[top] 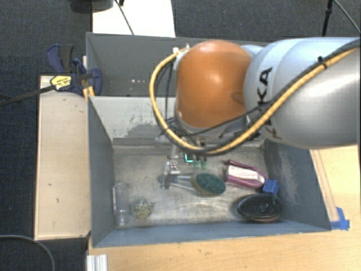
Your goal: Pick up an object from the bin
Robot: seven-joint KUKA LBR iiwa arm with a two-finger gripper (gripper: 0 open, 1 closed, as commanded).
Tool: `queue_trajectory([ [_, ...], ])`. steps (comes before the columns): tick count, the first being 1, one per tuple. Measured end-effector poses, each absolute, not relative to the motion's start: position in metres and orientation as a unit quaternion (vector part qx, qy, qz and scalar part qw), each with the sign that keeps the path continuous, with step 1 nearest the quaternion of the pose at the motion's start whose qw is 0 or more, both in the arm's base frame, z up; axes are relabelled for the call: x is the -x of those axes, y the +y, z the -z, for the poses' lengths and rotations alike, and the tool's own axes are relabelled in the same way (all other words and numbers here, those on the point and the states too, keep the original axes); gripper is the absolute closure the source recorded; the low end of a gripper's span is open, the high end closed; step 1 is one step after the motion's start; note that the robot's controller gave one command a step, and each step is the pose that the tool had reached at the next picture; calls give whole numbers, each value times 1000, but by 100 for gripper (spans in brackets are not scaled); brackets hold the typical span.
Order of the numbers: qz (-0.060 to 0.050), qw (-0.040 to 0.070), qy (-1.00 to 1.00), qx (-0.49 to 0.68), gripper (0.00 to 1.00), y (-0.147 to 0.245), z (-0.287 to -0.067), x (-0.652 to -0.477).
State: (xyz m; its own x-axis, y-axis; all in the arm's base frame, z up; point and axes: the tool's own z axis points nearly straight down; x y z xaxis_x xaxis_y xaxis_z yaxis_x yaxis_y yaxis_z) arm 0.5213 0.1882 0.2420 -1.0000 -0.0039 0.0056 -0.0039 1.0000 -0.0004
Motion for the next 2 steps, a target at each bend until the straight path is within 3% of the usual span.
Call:
queue_trajectory([
  [1,1,-4,-995,104,0,184,-303,-521],
  [2,-1,3,-998,64,0,120,-183,-515],
])
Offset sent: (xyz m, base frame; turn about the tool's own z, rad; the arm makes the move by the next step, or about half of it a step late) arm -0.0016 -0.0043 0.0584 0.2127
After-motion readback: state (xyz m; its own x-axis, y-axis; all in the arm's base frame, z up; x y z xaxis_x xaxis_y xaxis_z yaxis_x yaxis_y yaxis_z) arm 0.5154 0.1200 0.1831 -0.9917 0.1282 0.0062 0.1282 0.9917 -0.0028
